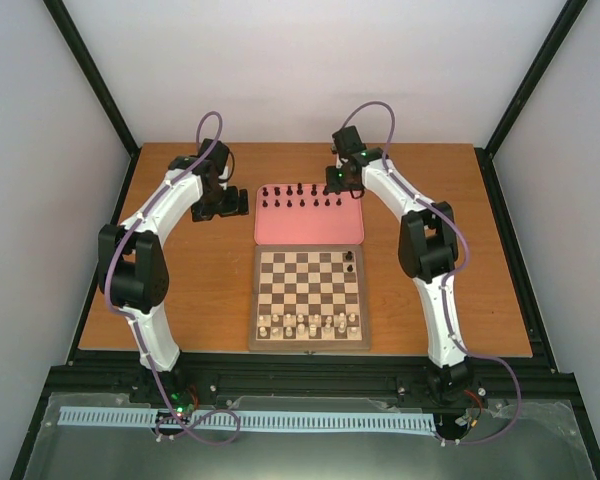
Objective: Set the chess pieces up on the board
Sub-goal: Pick up the chess piece from the storage box.
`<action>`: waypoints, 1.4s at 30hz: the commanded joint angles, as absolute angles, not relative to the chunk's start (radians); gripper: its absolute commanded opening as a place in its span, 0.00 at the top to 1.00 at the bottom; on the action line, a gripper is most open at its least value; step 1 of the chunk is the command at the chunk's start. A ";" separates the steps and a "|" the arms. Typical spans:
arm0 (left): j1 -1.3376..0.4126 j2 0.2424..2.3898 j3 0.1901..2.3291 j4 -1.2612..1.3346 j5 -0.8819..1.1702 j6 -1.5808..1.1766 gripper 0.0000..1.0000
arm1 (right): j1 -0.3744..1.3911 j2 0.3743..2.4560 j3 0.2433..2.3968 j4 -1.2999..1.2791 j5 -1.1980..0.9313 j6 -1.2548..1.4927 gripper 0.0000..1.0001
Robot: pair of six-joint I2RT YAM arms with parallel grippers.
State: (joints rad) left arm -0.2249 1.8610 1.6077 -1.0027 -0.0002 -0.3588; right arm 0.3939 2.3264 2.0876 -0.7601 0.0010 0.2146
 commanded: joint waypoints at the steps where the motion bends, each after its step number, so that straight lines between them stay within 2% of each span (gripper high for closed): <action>1: -0.225 1.825 1.602 -1.001 -0.007 -0.351 0.00 | 0.387 2.378 2.145 -0.765 0.032 0.229 0.50; 21: -0.225 1.859 1.635 -1.018 -0.014 -0.349 0.00 | 0.348 2.531 2.308 -0.791 -0.044 0.229 0.52; 42: -0.225 1.888 1.649 -1.023 -0.015 -0.346 0.00 | 0.342 2.609 2.373 -0.812 -0.042 0.229 0.54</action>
